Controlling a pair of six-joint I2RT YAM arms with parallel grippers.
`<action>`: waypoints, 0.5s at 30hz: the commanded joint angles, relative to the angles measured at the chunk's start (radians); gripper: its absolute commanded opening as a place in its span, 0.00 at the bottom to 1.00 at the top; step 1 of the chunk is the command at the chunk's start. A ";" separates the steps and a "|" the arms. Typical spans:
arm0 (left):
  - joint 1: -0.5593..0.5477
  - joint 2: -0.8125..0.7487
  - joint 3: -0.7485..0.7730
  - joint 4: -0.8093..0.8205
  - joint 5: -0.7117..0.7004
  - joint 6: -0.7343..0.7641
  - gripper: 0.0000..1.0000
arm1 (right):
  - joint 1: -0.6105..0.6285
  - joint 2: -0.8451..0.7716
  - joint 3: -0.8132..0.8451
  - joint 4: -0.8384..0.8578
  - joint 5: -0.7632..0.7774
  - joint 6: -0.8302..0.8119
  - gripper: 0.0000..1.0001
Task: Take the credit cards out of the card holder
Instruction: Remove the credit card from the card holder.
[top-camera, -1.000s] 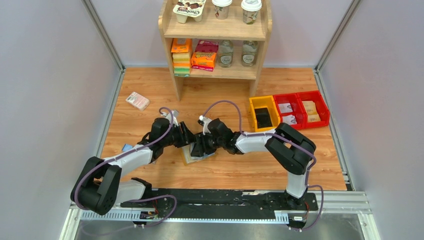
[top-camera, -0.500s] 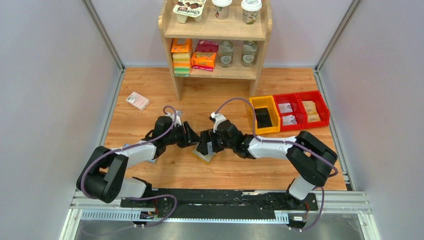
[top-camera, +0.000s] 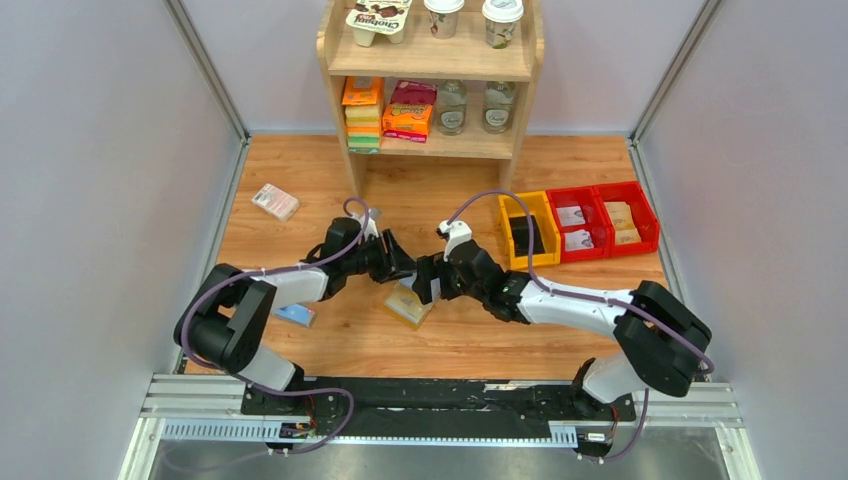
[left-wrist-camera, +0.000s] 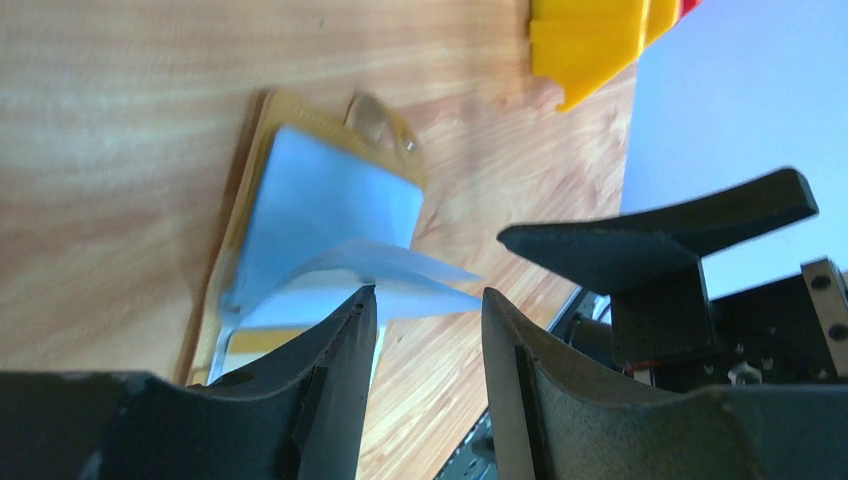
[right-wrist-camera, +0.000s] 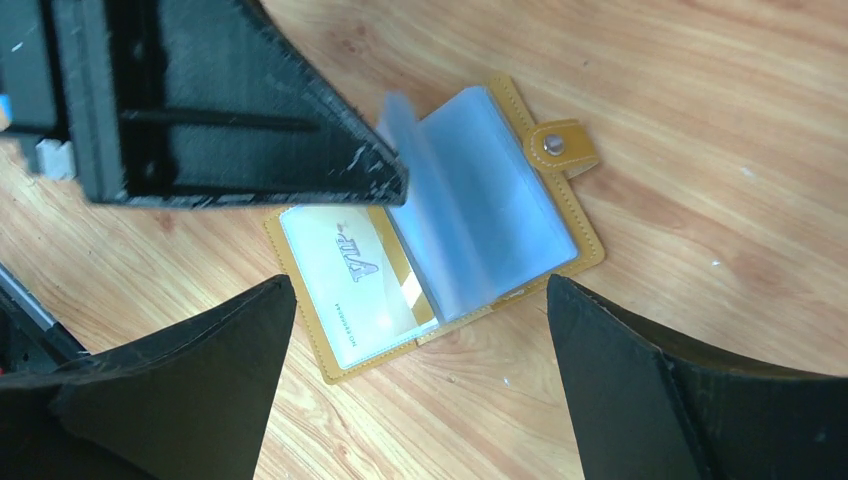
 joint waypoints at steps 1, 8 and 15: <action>-0.006 0.053 0.099 -0.002 -0.019 0.005 0.52 | 0.000 -0.081 0.000 -0.017 0.055 -0.083 0.98; -0.006 0.237 0.205 -0.031 -0.007 0.019 0.49 | -0.003 -0.070 0.018 -0.020 -0.061 -0.135 0.85; -0.003 0.132 0.289 -0.189 -0.092 0.141 0.49 | -0.018 0.042 0.069 -0.017 -0.231 -0.149 0.65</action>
